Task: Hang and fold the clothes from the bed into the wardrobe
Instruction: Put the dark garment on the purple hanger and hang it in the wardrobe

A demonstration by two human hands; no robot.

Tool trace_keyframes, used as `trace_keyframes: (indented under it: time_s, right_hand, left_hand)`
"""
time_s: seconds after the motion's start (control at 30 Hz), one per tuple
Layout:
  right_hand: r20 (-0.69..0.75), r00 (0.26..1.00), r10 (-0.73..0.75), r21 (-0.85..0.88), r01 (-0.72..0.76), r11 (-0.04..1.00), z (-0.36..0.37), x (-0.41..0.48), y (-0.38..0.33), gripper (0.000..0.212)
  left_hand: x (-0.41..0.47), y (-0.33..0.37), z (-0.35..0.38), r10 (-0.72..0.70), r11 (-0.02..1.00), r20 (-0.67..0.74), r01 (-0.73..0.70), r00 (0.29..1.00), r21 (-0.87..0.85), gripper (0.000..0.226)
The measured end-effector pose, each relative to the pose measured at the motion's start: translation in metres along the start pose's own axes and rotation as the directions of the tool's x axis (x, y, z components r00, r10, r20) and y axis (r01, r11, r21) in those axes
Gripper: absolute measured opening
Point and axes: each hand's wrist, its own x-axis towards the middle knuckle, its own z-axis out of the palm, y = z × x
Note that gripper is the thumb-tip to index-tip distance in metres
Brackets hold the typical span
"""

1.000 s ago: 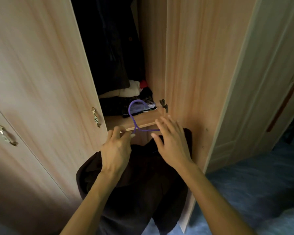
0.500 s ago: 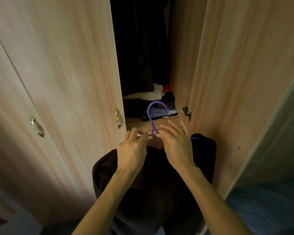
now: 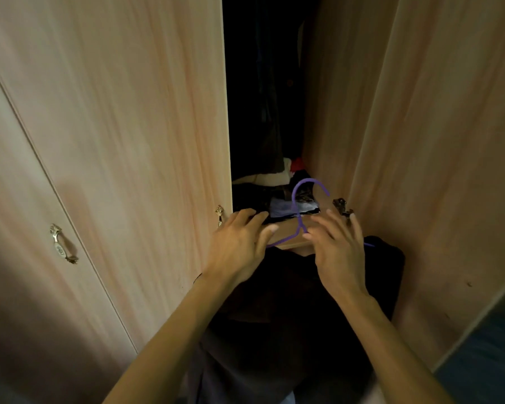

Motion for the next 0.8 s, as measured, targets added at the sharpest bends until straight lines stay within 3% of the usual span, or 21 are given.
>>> trace_keyframes:
  time_s: [0.17,0.3,0.4,0.8]
  right_hand:
    - [-0.028,1.0,-0.006,-0.04,0.005,0.999,0.008,0.01,-0.002,0.032]
    - [-0.051,0.999,0.002,-0.04,-0.004,0.999,0.015,0.02,0.003,0.037]
    - [-0.065,0.998,-0.016,-0.036,0.013,0.999,0.023,0.027,0.009,0.036]
    - [-0.044,0.997,-0.063,0.088,0.067,0.994,0.065,0.058,0.043,0.033]
  left_hand:
    - [0.028,-0.024,0.003,0.032,0.995,0.176,-0.049,0.984,0.092,0.091]
    - [0.062,-0.042,0.02,0.014,0.995,0.289,-0.043,0.957,0.092,0.081]
    - [0.093,-0.053,0.03,-0.01,0.996,0.299,-0.016,0.954,0.083,0.066]
    - [0.174,-0.062,0.073,-0.09,0.897,0.491,-0.143,0.867,0.418,0.077]
